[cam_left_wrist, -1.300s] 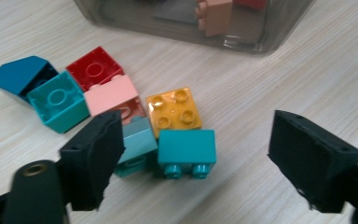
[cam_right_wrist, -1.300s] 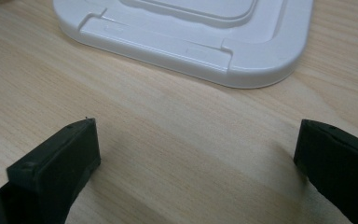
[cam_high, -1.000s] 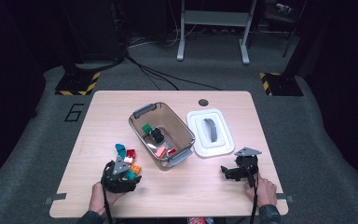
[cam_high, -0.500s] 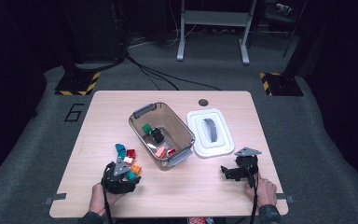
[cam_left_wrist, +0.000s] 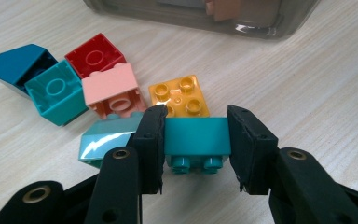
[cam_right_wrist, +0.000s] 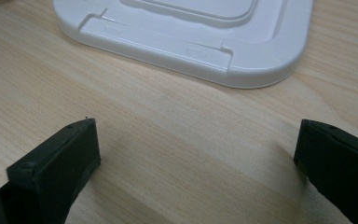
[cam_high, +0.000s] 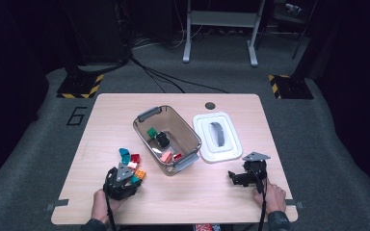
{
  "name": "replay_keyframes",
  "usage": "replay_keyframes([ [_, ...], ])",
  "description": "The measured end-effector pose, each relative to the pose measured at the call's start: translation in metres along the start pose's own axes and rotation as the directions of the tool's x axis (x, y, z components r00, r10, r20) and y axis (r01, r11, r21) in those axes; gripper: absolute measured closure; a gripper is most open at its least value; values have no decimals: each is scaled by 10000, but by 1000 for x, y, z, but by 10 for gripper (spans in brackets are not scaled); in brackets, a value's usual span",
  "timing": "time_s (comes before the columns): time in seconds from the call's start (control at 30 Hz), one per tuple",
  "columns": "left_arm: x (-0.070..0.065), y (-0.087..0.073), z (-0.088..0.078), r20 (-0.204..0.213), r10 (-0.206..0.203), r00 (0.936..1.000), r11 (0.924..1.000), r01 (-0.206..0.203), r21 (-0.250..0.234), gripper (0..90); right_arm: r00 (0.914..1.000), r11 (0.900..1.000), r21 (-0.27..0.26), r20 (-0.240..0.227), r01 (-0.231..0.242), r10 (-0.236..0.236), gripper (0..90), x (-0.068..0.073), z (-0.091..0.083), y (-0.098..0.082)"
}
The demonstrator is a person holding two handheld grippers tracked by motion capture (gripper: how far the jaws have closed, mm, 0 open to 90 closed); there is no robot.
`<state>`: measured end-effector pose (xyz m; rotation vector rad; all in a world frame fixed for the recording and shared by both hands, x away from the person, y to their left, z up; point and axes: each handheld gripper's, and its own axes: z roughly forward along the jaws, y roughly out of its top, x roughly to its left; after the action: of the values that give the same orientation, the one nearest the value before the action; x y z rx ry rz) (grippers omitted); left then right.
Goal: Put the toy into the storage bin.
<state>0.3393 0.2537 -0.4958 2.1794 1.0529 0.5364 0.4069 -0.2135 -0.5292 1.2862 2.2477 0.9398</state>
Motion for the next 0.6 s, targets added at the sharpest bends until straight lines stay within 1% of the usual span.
replay_keyframes([
  [0.07, 1, 1, -1, -25, -19, 10000, 10000, 19, -21, 586, 10000, 10000, 3, -2, -1, 1, 0, 0, 0, 0],
  [0.13, 2, 2, -4, 19, -170, 9999, 9998, 171, -134, 586, 10000, 10000, 1, 1, 0, 0, 0, 0, 0, 0],
  [0.27, 7, 5, -8, 33, -199, 9998, 9997, 200, -132, 586, 10000, 10000, 1, 0, 0, 0, 0, 0, 0, 0],
  [0.37, 12, 8, -12, 18, -319, 9995, 9992, 320, -237, 587, 10000, 10000, 2, -9, -4, 4, 0, 0, 0, 0],
  [0.4, 13, 9, -13, 18, -457, 9990, 9985, 458, -292, 587, 10000, 10000, 2, -9, -4, 4, 0, 0, 0, 0],
  [0.43, 15, 10, -14, 28, -503, 9987, 9984, 504, -273, 587, 10000, 10000, 3, -10, -5, 5, 0, 0, 0, 0],
  [0.5, 18, 13, -18, -49, -620, 9981, 9974, 618, -384, 587, 10000, 10000, 5, -10, -7, 7, 0, 0, 0, 0],
  [0.57, 20, 15, -20, -83, -559, 9984, 9976, 555, -413, 587, 10000, 10000, 5, -10, -4, 4, 0, 0, 0, 0],
  [0.6, 21, 16, -21, -67, -616, 9981, 9970, 613, -463, 587, 10000, 10000, 4, -10, -2, 2, 0, 0, 0, 0],
])
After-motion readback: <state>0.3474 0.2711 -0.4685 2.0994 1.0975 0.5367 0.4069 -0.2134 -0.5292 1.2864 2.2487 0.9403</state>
